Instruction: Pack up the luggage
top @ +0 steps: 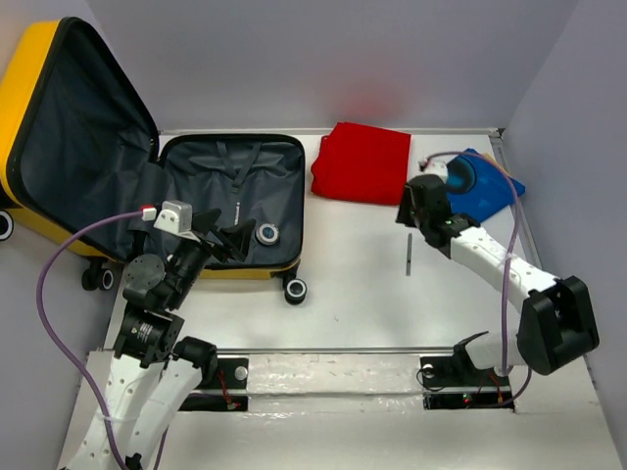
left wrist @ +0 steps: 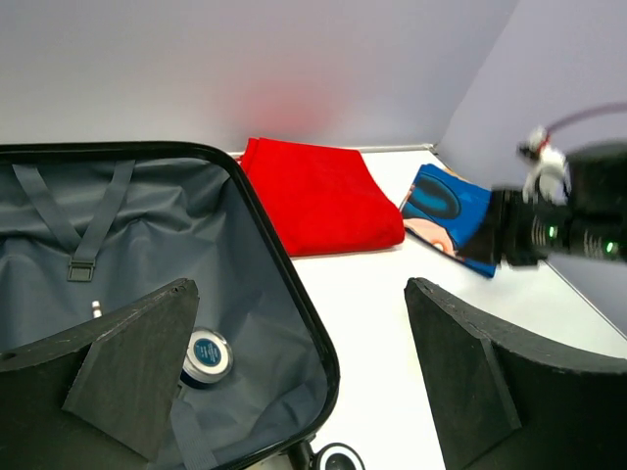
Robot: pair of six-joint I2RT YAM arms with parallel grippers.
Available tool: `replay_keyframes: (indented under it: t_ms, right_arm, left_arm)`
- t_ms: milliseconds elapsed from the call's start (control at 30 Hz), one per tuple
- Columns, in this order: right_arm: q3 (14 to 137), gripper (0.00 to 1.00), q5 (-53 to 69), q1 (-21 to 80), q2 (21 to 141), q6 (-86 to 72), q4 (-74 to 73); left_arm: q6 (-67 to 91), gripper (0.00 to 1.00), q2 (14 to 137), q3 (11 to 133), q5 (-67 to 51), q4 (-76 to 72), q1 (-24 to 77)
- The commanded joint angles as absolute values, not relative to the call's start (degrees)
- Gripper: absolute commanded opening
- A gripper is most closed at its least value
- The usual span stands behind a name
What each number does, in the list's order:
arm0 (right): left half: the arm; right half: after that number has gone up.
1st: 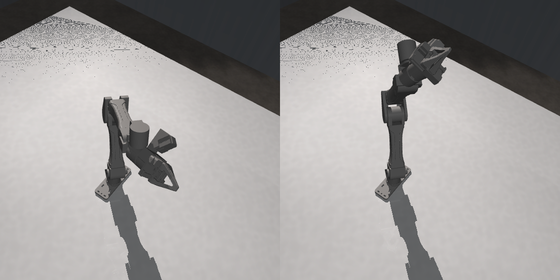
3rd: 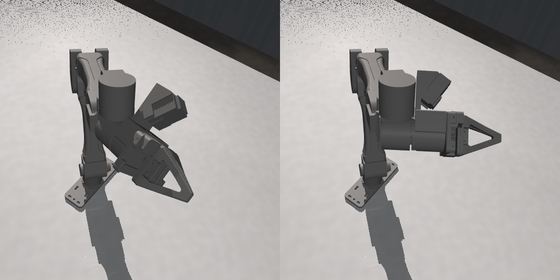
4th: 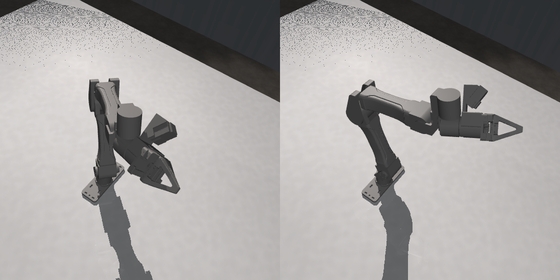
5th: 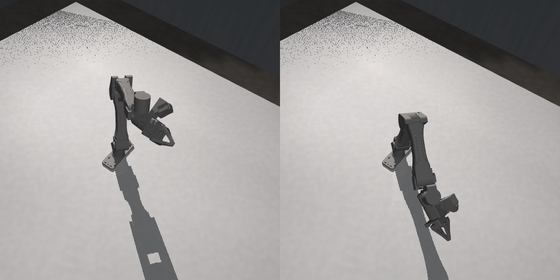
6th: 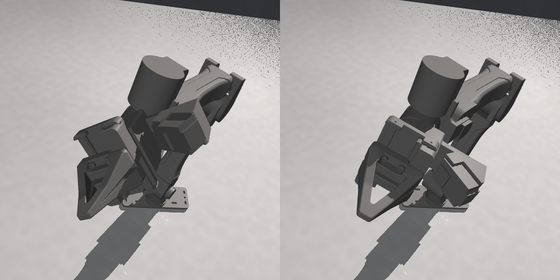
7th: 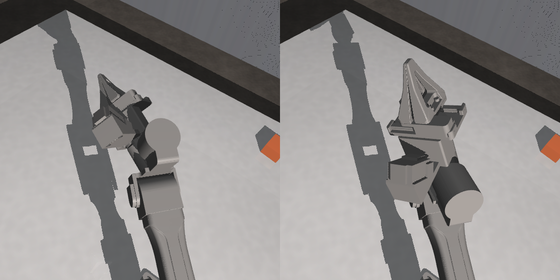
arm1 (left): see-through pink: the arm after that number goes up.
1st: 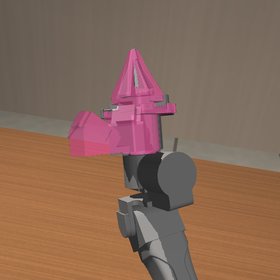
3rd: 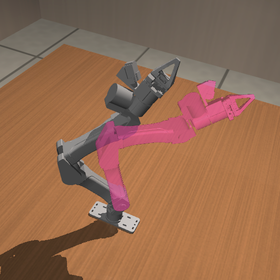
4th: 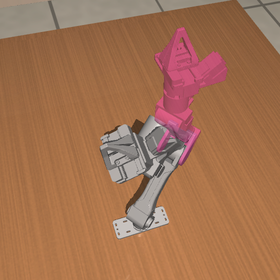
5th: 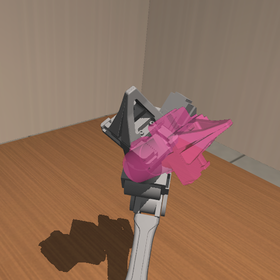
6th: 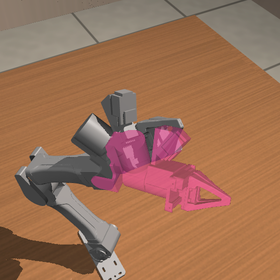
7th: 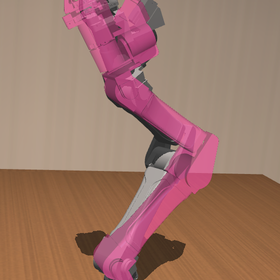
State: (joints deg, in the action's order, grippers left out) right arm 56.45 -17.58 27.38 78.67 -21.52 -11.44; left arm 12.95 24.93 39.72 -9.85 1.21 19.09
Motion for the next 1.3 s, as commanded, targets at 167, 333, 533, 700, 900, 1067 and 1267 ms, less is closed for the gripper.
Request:
replay_keyframes:
  t_ms: [167,333,533,700,900,1067,1267]
  right_arm:
    - [46.31,0.57,-12.48,19.34,78.83,-27.51,-15.73]
    - [47.90,0.45,-10.81,18.19,87.79,-29.00,-15.03]
    - [47.64,0.20,-10.20,18.19,91.93,-29.27,-13.98]
    - [48.24,0.07,-8.71,20.03,85.89,-28.57,-12.48]
    - [59.04,0.07,-5.02,29.95,78.31,-28.12,-11.43]
    - [79.24,0.07,4.97,41.03,88.74,-30.58,-6.16]
    - [93.60,0.81,7.77,43.07,102.22,-31.91,-6.67]
  left_arm:
    - [12.22,0.99,25.22,40.17,-9.85,-0.53,19.42]
    - [12.22,0.99,24.96,40.17,-9.76,-0.53,19.42]
    - [12.13,0.99,24.87,40.25,-9.84,-0.44,19.42]
    - [12.22,0.99,24.87,40.34,-9.84,-0.44,19.42]
    - [13.62,0.99,24.35,40.52,-6.26,-0.35,19.42]
    - [16.17,0.99,23.73,40.87,-1.06,-0.17,19.34]
    - [15.73,0.99,22.85,40.78,1.85,1.58,19.34]
